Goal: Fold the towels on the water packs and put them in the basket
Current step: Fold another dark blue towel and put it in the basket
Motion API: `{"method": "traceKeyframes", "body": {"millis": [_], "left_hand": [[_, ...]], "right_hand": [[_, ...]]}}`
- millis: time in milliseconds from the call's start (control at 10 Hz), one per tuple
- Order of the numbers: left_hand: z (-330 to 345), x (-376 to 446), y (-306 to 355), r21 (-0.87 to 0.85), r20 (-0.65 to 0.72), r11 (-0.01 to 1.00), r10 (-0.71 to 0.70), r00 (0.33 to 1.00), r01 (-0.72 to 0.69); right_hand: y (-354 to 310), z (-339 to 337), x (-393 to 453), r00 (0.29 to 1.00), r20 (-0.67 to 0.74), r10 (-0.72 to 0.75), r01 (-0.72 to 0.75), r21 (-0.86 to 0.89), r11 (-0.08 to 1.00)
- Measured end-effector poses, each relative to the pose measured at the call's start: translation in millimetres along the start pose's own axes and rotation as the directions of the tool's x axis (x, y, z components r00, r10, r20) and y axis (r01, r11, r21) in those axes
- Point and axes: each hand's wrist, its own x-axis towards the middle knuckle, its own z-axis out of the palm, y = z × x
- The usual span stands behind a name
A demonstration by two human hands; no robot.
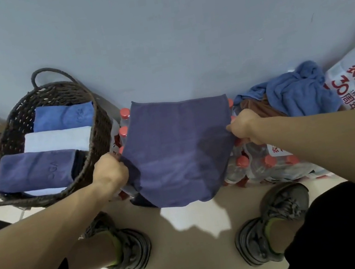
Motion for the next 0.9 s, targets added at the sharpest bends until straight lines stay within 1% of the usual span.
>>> {"method": "traceKeyframes", "body": {"millis": [100, 200, 300, 400, 500, 600, 700, 800, 900], "left_hand": [[1.9, -3.2, -5.5, 0.058, 0.003, 0.993, 0.104, 0.995, -0.104], [4.8, -5.7, -3.3, 0.187, 0.014, 0.957, 0.222, 0.975, -0.22], [7.5, -4.7, -2.2, 0.397, -0.032, 0.793, 0.516, 0.856, -0.463], [17.8, 0.8, 9.4, 0.435, 0.033, 0.621, 0.713, 0.701, -0.652], [31.3, 17.0, 26.3, 0.346, 0.228, 0.544, 0.741, 0.632, -0.764], [39.3, 39.0, 26.9, 0.368, 0.294, 0.576, 0.672, 0.679, -0.73], [47.7, 45.9, 18.3, 0.434, 0.279, 0.553, 0.668, 0.689, -0.711], [53.9, 44.4, 14.1, 0.475, 0.238, 0.534, 0.687, 0.687, -0.699], [55.9, 43.6, 13.0, 0.496, 0.214, 0.525, 0.698, 0.683, -0.692]], "right_hand": [[1.5, 5.9, -4.5, 0.996, -0.087, 0.0, 0.001, 0.01, 1.0], [2.3, 10.6, -7.2, 0.996, -0.087, 0.03, -0.023, 0.086, 0.996], [0.2, 14.2, -11.5, 0.997, -0.071, 0.024, -0.021, 0.045, 0.999], [-5.4, 12.5, -13.2, 0.998, -0.069, 0.008, -0.008, -0.004, 1.0], [-7.4, 7.4, -5.8, 0.996, -0.084, 0.024, -0.018, 0.075, 0.997], [-0.5, 6.2, -0.6, 0.996, -0.082, 0.026, -0.012, 0.165, 0.986], [13.6, 6.4, 7.5, 0.99, -0.135, 0.043, -0.014, 0.209, 0.978], [21.6, 1.9, 7.5, 0.982, -0.145, 0.119, -0.06, 0.359, 0.931], [19.3, -7.1, -0.2, 0.976, 0.173, 0.133, -0.198, 0.442, 0.875]]}}
